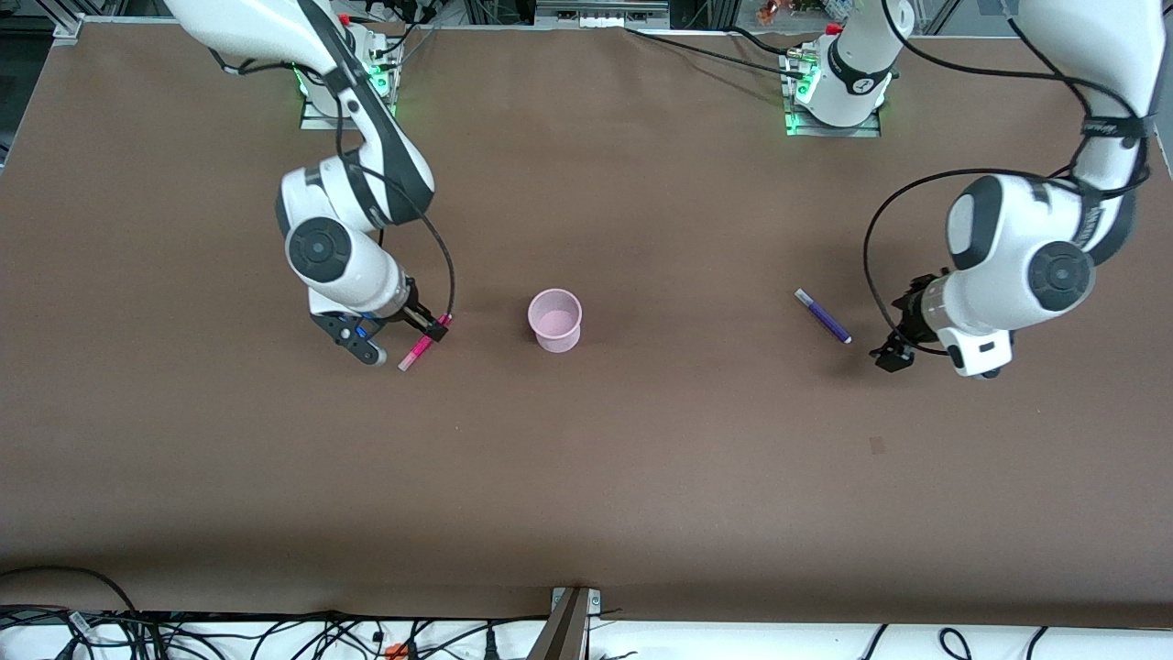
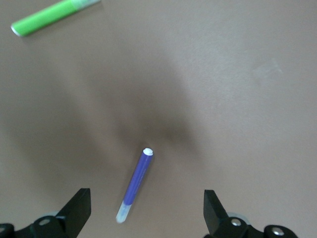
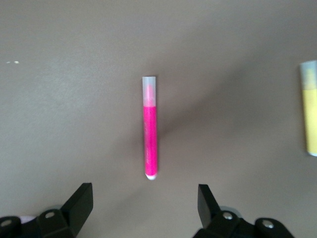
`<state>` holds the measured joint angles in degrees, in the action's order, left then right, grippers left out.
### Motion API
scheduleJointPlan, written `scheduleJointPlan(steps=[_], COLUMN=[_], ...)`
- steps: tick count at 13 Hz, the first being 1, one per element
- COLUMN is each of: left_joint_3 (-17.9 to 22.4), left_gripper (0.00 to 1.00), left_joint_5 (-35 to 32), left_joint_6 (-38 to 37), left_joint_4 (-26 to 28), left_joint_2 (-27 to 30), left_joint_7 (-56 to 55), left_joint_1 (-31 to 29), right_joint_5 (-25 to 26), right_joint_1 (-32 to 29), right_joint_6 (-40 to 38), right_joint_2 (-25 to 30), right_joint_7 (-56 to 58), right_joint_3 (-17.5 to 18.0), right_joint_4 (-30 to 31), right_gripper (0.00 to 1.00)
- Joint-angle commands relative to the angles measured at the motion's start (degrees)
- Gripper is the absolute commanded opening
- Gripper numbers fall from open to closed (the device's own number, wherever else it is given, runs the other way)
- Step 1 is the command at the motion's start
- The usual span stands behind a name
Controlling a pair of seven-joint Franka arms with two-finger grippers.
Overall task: Organize pens into pink holder with both arms
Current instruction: 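Grasp the pink and purple markers with the right and left grippers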
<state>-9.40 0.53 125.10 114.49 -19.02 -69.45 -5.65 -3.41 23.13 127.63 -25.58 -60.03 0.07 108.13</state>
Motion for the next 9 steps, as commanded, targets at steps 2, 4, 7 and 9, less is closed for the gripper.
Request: scheduleJointPlan(steps=[2, 4, 7, 9], left_joint_3=[0.0, 0.0, 0.0, 0.0], left_gripper=[1.0, 1.0, 1.0, 0.92], left_joint_5=[0.17, 0.17, 0.08, 0.17], left_joint_6=[9.34, 14.63, 19.38, 19.83], left_joint_4=[7.14, 10.31, 13.47, 13.48], left_joint_2=[-1.1, -2.41, -3.48, -4.26], left_joint_7=[-2.01, -2.01, -1.92, -1.66], left_joint_1=[1.25, 1.61, 3.01, 3.01], right_joint_5=[-4.13, -6.07, -7.66, -8.54], right_joint_1=[-0.19, -0.1, -0.02, -0.01], right_joint_6=[6.39, 6.58, 6.75, 6.93], right_joint_2=[-5.43, -6.59, -7.99, -8.17], right_joint_7=[-5.08, -5.27, -5.27, -5.18], right_joint_3=[-0.16, -0.16, -0.16, -0.16], right_joint_4=[-0.56, -0.56, -0.47, 0.32], right_gripper=[0.88, 0.83, 0.75, 0.68])
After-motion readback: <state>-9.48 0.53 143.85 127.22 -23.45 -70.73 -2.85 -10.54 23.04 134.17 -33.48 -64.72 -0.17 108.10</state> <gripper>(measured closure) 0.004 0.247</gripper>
